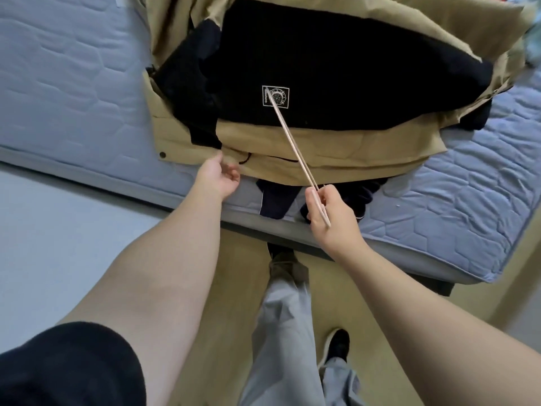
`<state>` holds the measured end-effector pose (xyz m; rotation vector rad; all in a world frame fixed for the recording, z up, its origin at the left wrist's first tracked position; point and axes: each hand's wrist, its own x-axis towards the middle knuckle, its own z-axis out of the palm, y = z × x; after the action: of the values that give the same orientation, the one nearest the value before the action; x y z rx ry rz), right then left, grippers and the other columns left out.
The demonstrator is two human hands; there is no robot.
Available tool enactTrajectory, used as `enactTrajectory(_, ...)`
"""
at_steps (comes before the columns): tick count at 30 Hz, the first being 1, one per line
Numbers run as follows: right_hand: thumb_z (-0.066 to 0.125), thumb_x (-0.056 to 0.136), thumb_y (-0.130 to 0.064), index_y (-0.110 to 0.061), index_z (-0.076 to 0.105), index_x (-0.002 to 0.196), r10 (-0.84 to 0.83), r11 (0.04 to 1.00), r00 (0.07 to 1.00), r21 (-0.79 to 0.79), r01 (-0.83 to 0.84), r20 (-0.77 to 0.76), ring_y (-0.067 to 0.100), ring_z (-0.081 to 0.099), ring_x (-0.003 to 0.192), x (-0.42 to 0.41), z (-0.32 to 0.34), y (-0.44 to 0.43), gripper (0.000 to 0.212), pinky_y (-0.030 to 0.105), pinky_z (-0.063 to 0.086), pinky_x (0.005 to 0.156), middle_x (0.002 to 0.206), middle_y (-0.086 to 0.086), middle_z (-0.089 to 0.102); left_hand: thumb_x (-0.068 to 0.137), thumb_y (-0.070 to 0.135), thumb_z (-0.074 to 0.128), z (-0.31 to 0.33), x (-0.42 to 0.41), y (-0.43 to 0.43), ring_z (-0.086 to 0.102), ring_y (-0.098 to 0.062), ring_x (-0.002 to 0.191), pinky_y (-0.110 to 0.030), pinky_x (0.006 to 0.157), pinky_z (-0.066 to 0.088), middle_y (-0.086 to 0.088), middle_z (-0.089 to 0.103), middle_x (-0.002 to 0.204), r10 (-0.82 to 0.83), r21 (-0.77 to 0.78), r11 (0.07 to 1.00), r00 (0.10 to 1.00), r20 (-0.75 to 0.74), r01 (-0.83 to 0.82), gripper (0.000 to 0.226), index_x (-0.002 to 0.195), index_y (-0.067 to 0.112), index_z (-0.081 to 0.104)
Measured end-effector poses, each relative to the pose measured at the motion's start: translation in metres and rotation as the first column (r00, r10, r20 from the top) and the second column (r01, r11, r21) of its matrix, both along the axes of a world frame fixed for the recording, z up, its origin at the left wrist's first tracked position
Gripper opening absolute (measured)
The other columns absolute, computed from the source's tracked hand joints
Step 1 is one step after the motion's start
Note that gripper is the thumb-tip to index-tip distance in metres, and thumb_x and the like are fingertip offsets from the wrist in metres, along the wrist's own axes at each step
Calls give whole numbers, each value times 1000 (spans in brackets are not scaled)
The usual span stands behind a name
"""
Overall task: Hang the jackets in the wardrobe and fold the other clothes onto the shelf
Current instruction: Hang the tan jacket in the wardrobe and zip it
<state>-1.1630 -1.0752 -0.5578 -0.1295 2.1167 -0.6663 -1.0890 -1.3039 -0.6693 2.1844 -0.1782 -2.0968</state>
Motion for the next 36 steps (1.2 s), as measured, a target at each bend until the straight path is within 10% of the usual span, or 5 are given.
enactTrajectory(9,36,106,-38,-23,49,100,85,992,995,-86,-89,-41,23,62,76,-18,105,-23,21,34,47,62,90,3,68,68,8,61,158,-9,30,21,-10,37,-20,38,19,6,31,50,-344,-300,888,936,71,349,23,67,18,41)
enactTrajectory(13,45,102,-27,-29,49,103,108,984,988,-132,-122,-110,19,57,84,-28,166,-22,4,36,46,69,100,-2,61,61,12,66,247,-18,55,40,-8,43,-20,41,34,8,44,50,-589,-528,637,797,139,562,16,63,14,50)
enactTrajectory(18,78,77,-18,-16,50,128,304,913,893,-167,-372,-331,18,48,115,-30,229,-3,58,30,41,88,125,2,49,66,12,72,334,-22,84,52,-5,52,-20,47,44,9,59,55,-701,-706,384,686,197,595,19,53,17,58)
enactTrajectory(29,56,88,-12,-14,67,100,97,922,861,-280,-266,-499,31,62,94,-39,363,40,16,39,50,80,96,6,70,82,6,68,499,-13,132,50,-16,52,-25,49,38,-9,62,71,-751,-845,375,659,-37,381,10,89,5,61)
enactTrajectory(36,51,91,-15,-24,59,78,26,847,811,-418,-329,-585,17,55,74,-68,446,49,18,27,39,61,74,-7,60,77,8,71,503,6,170,64,-22,109,-24,78,52,-1,67,108,-706,-833,51,609,361,552,52,127,14,56)
